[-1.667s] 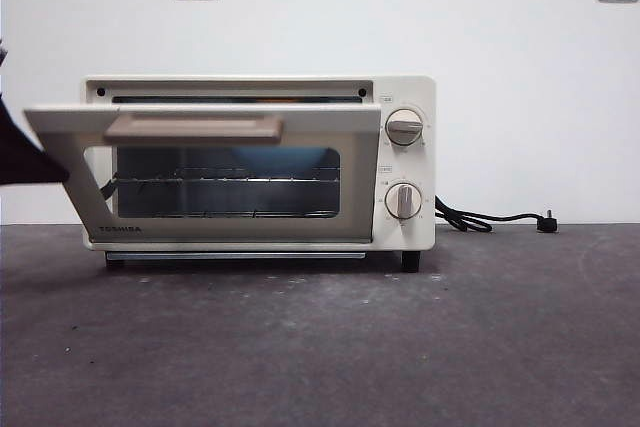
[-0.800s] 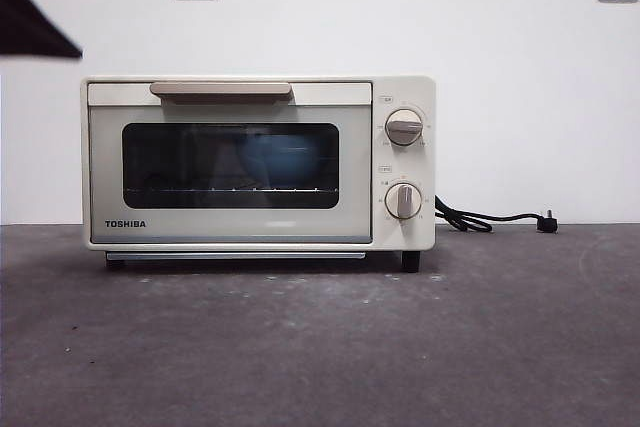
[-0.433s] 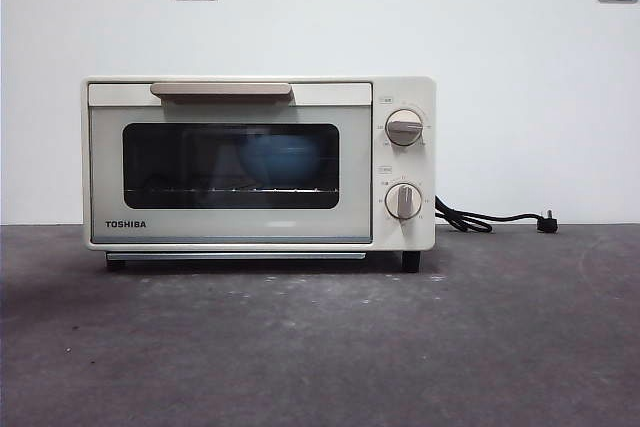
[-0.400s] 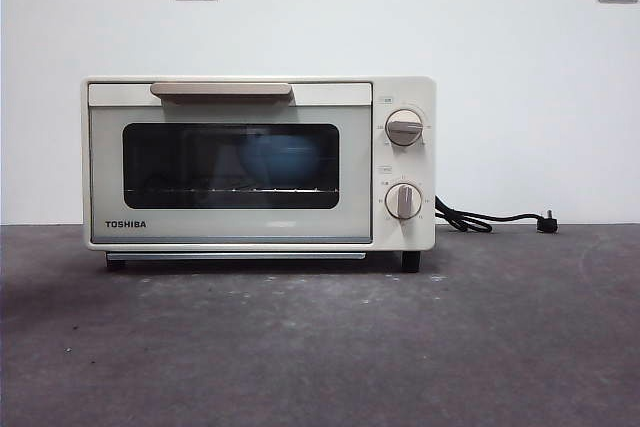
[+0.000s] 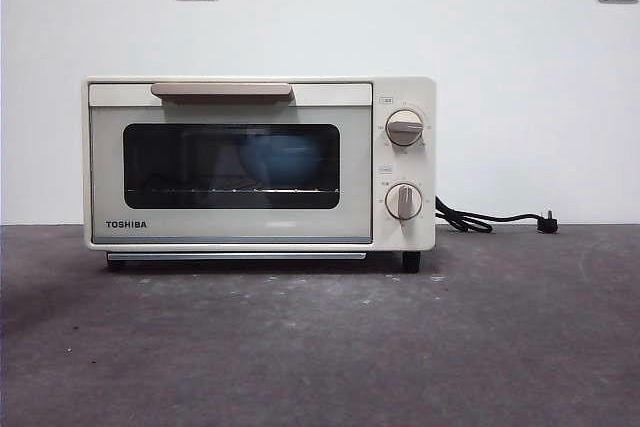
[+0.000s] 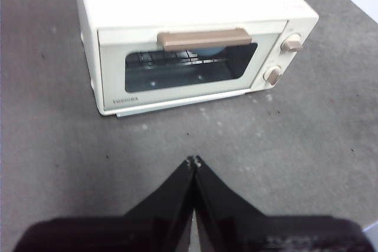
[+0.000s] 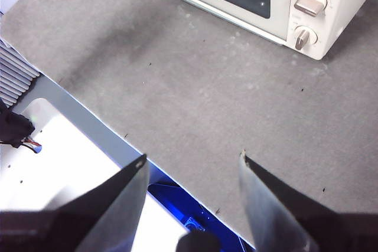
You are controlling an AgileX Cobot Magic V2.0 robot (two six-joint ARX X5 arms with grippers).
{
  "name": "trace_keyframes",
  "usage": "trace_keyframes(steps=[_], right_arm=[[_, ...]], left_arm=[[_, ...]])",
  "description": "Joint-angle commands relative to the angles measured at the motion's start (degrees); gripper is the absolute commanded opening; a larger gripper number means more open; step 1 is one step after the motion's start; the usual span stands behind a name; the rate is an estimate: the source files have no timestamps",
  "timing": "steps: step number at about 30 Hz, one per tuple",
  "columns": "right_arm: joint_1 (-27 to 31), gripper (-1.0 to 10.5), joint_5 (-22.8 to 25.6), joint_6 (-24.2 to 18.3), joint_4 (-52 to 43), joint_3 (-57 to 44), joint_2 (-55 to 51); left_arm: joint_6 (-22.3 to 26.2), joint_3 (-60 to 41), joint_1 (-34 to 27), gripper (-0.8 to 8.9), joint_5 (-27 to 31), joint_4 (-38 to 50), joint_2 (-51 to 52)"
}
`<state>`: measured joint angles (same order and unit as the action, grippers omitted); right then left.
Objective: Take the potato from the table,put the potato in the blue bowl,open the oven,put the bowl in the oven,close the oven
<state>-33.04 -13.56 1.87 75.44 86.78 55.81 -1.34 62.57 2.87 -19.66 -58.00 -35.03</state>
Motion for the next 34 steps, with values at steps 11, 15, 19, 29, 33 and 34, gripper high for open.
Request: trace_keyframes(steps=[11,15,19,29,33,34], right_arm=[[-0.13,-0.1,-1.49,-1.55,0.04,-0.02,0.17],[-0.13,0.0,-1.42,-0.22,-0.02,-0.02,0.17],[-0.13,0.0,-1.31,-0.26,0.09,-0.02,0.00],[-0.07,0.0,-1.09,-0.26,0.09,-0.02,-0.50],[-0.07,0.0,-1.09,-0.26,0.07,-0.02,-0.68],[-0.07,0.0,-1.09,-0.26,0.09,-0.02,-0.74]], left_arm=[[1.40,0.28,0.20,-0.04,-0.07,-0.81,-0.17],[1.40,0.28,0.20,-0.04,-0.07,-0.81,-0.17],[1.40,0.28,0.20,-0.04,-0.07,-0.81,-0.20],[1.42,0.28,0.20,-0.04,0.04,-0.79,-0.55],[1.40,0.28,0.20,-0.04,0.09,-0.81,-0.87],[1.40,0.28,0.20,-0.04,0.09,-0.79,-0.92]])
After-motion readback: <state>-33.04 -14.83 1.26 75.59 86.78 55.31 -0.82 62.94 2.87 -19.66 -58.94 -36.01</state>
